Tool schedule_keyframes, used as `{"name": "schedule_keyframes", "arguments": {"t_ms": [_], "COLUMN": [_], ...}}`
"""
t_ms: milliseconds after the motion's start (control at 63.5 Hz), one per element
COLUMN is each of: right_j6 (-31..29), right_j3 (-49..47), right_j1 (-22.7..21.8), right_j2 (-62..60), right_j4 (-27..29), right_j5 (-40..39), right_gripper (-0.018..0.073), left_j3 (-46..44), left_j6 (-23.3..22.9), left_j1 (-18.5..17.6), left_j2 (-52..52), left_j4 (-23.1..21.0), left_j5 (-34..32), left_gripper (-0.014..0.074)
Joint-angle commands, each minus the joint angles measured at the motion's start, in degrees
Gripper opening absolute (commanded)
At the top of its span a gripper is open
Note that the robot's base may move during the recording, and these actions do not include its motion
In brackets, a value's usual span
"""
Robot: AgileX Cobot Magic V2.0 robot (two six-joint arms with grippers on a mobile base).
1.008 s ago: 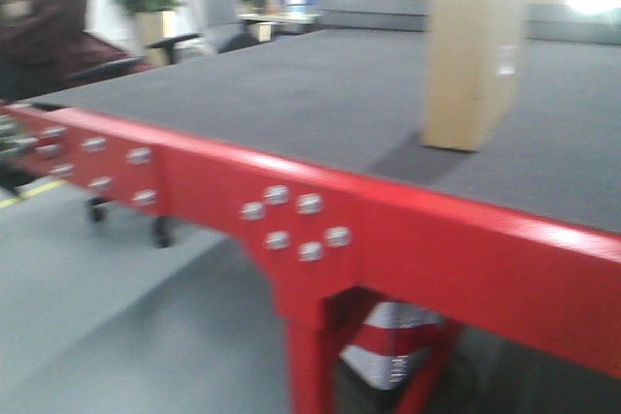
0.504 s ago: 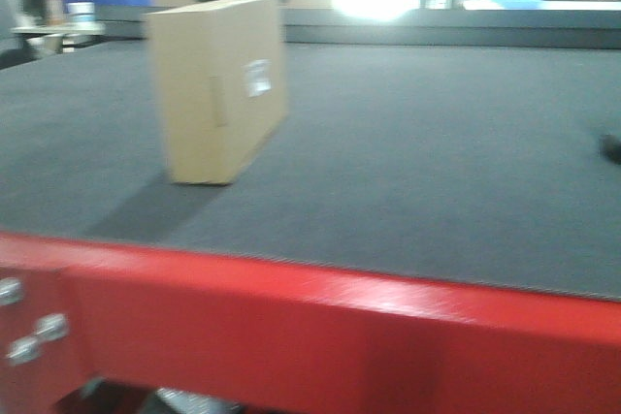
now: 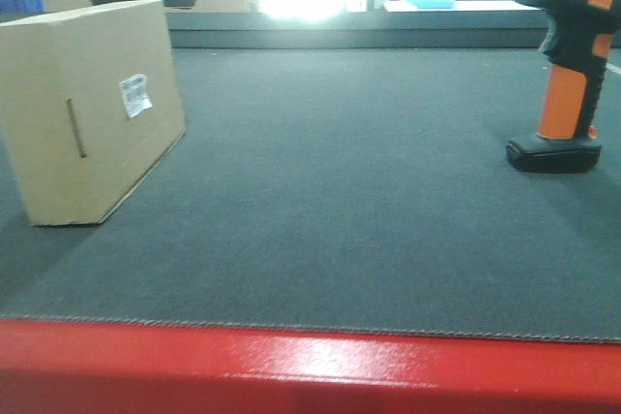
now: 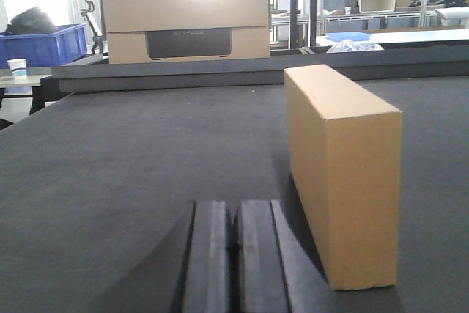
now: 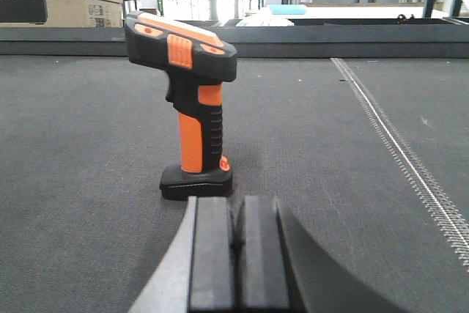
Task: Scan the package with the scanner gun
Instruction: 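Pull up to the table facing the cardboard box and scanner gun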
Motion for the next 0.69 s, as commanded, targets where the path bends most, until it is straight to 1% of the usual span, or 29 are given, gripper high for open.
{"name": "schedule_keyframes", "arguments": {"t_ms": [0, 677], "right_j6": [-0.09, -0.09], "right_j3": [-0.02, -0.02], "right_j1": [0.47, 0.47], "right_j2": [-0.15, -0.15], "right_j4": [-0.46, -0.46], "right_j5": [-0.88, -0.88], "right_gripper": [-0.0154, -0.0154], "left_j3": [-0.18, -0.18], "left_j6": [-0.43, -0.43], "left_j1": [0.16, 0.16], "left_j2": [-0.16, -0.16], "left_j4": [-0.17, -0.17], "left_j5": [-1.03, -1.03], "left_gripper": [-0.0111, -0.0111]}}
